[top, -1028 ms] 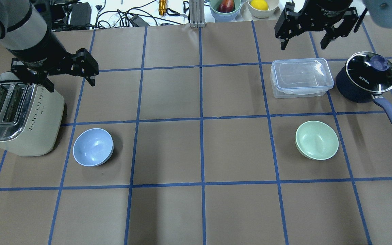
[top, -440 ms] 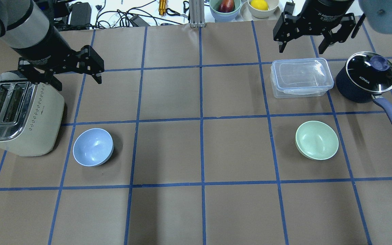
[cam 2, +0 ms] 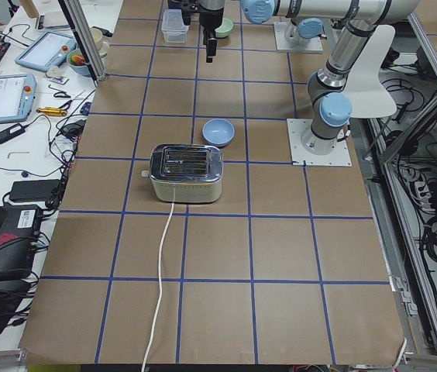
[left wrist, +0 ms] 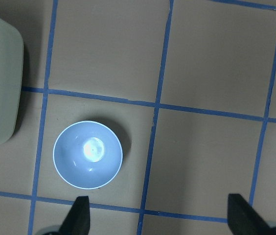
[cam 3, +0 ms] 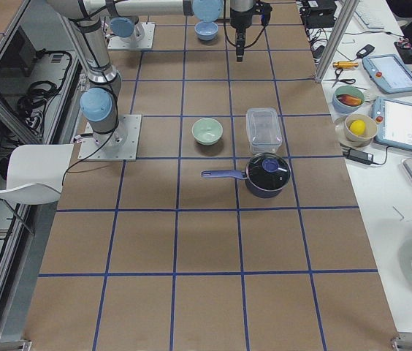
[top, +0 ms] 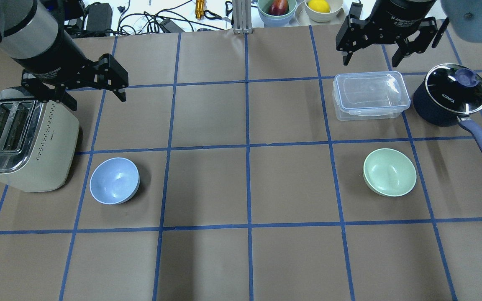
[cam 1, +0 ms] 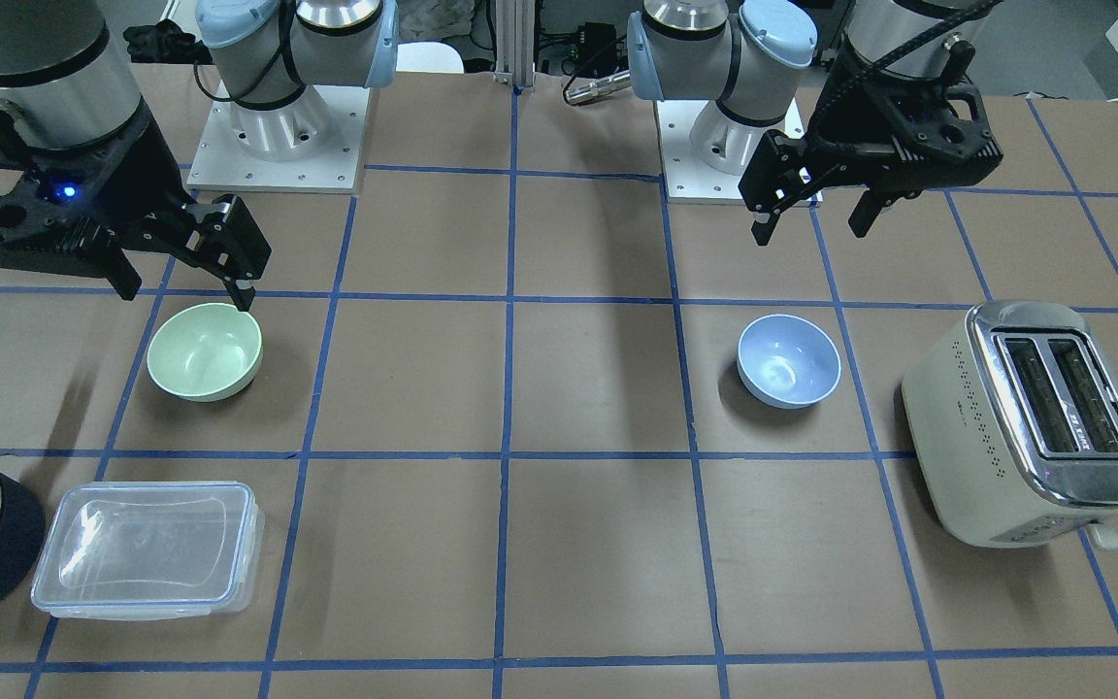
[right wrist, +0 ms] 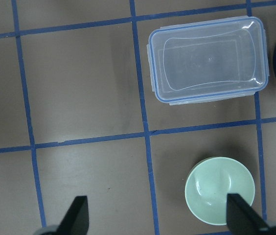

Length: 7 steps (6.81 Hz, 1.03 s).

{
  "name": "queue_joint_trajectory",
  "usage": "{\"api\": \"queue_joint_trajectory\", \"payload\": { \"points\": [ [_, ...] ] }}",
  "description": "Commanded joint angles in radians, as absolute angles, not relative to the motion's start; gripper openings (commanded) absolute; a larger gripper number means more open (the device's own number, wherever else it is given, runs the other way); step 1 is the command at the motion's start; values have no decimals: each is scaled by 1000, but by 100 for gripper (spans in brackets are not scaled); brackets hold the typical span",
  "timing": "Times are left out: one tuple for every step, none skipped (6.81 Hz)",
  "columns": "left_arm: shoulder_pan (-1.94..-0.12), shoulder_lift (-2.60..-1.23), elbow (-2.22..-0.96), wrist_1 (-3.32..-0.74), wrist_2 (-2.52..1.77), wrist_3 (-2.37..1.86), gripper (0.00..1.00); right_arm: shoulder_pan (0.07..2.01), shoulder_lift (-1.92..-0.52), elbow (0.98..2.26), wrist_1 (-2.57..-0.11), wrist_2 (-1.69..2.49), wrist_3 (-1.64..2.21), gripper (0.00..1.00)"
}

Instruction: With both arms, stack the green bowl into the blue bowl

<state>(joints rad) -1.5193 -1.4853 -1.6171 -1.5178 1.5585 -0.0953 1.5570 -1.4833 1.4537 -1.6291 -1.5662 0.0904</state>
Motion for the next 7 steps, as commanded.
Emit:
{"api": "queue_joint_trajectory", "payload": {
  "points": [
    [-1519,-1491,-1618,-1491,1560,-91,100,1557,-1483,1457,-1629,-1566,91,100],
    [-1520,-1483,-1624,-1494,1562,-91,100,1557,-1483,1457,-1629,-1566,91,100],
    [-1520,-1480,-1626,-1494,1562,-91,100,1557,-1485,1459,-1629,-1566,91,100],
    [-1520,-1476,-1628,-1494,1563,-92,100,1557,-1483,1459,-1629,-1566,91,100],
    [-1520,-1476,-1629,-1496,1563,-92,100,1557,-1485,1460,-1629,-1566,91,100],
    [-1520,-1477,-1629,-1494,1563,-91,100,1557,-1485,1460,-1629,-1566,91,100],
    [-1516,-1480,-1626,-1494,1562,-87,100,1557,-1485,1460,-1629,-1566,91,100]
  ]
}}
